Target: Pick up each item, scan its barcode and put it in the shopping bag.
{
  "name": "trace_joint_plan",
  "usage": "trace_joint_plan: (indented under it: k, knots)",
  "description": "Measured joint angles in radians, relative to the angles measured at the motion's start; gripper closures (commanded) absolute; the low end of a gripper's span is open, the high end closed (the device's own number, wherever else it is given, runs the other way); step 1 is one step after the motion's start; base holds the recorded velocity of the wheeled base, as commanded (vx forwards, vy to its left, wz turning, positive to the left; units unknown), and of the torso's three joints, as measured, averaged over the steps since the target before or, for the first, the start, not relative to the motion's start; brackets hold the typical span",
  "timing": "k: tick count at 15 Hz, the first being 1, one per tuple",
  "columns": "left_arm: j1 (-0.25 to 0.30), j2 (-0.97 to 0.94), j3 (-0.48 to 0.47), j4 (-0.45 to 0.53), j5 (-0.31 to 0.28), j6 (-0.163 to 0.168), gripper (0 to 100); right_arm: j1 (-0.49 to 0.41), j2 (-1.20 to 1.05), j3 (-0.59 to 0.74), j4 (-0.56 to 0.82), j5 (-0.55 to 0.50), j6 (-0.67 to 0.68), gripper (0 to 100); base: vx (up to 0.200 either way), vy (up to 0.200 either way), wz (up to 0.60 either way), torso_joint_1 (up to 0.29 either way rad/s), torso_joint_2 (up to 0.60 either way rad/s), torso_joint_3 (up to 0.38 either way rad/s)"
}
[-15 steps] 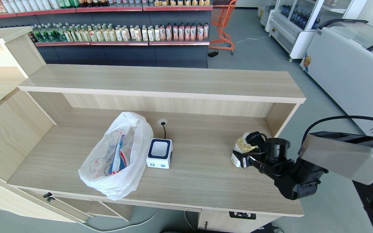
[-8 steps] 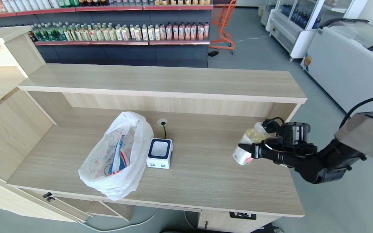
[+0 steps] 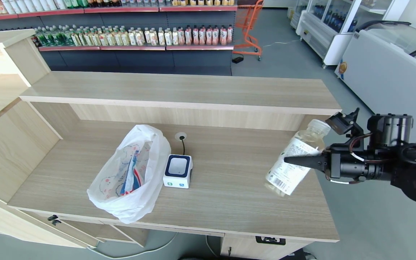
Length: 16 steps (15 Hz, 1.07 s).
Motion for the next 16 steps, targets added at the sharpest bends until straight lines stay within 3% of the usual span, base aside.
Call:
trace_joint_plan:
  k: [7, 16]
  knots:
    - [0.000, 0.000, 0.000, 0.000, 0.000, 0.000, 0, 0.173, -0.124, 0.084, 0.000, 0.025, -0.002, 100, 0.000, 0.000, 0.00, 0.000, 0.00, 0.000]
    - [0.000, 0.000, 0.000, 0.000, 0.000, 0.000, 0, 0.258, -0.191, 0.132, 0.005, 0.024, 0.010, 100, 0.000, 0.000, 0.00, 0.000, 0.00, 0.000]
